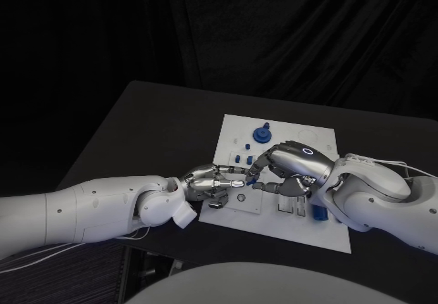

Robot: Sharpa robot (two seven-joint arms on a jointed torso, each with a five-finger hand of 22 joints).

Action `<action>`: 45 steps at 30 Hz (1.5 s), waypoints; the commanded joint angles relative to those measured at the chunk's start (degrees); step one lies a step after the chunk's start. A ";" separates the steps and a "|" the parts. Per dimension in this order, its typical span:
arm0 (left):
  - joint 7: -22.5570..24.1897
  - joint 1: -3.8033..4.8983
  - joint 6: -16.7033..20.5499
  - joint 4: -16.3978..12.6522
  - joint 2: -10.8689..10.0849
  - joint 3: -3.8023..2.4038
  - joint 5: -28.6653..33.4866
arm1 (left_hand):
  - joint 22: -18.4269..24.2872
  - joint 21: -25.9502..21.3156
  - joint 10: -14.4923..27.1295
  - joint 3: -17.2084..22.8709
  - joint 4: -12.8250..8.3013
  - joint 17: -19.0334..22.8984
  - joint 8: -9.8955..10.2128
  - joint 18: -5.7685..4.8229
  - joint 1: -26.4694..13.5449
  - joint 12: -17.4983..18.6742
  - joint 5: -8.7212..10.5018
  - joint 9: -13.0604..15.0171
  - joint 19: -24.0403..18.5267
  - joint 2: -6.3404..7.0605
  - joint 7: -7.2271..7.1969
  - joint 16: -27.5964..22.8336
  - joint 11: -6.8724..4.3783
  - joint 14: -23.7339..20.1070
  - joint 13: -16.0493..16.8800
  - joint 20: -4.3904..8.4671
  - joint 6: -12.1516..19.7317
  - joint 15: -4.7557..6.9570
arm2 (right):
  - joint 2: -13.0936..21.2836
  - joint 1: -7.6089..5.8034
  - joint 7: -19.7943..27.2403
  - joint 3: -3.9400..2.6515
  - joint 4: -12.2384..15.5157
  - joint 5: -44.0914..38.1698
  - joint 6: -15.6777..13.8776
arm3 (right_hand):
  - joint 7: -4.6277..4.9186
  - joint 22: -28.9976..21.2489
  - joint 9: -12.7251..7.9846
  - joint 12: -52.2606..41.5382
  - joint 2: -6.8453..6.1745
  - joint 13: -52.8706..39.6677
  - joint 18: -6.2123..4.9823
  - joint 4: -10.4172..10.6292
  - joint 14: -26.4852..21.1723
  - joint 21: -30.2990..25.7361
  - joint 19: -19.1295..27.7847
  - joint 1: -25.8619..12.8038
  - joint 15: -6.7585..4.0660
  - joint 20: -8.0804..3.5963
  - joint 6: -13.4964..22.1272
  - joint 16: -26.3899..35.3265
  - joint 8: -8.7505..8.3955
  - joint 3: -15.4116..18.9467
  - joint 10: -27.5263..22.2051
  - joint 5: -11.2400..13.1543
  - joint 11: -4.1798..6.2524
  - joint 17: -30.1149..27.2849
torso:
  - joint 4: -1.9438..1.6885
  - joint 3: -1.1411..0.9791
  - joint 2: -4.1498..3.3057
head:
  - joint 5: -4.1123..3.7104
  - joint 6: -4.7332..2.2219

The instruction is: Assemble the parts on the task board

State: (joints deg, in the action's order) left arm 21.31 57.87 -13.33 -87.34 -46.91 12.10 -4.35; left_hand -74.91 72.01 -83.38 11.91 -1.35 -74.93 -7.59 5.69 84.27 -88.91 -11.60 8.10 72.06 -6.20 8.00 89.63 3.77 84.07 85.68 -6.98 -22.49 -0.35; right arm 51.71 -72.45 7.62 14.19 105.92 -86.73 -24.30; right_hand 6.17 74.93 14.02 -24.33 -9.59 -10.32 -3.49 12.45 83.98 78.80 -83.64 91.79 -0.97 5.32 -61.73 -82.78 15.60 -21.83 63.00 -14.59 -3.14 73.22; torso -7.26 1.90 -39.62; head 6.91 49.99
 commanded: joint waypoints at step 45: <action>8.63 -0.08 14.51 -6.79 -6.88 -0.03 -7.49 | -7.11 0.26 -4.58 1.69 3.01 -15.07 -5.62 -0.49 -1.30 0.62 -3.49 -0.86 0.22 0.77 1.66 0.37 0.80 5.93 3.45 -1.10 -4.82 -1.34 | -5.46 0.66 -9.63 -0.05 -5.05 -25.96 13.67 | -0.16 11.40 0.71 2.18 -0.08 0.03 0.72 -0.38 1.07 0.16 0.16 -0.99 -0.73 -0.73 -0.78 -0.11 -1.24 0.90 2.50 1.23 0.97 -0.16 | -0.03 0.02 -0.10 | -0.94 0.01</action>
State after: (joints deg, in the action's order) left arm 27.40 57.87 -1.16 -93.74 -53.73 12.10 -8.99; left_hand -74.91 72.02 -83.91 13.54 1.28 -74.91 -12.96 5.70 83.19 -88.41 -14.84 7.29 72.10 -5.77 9.11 89.63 4.32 83.84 85.03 -7.80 -26.94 -1.34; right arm 46.30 -71.94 -0.43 14.17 100.98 -111.50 -10.30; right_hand 5.99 74.91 14.69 -22.35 -9.67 -10.32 -3.55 12.16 83.99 79.14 -83.75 91.33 -1.28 4.81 -62.50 -83.00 14.63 -21.17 65.14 -13.64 -2.43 73.09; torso -7.31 1.93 -39.70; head 6.02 50.00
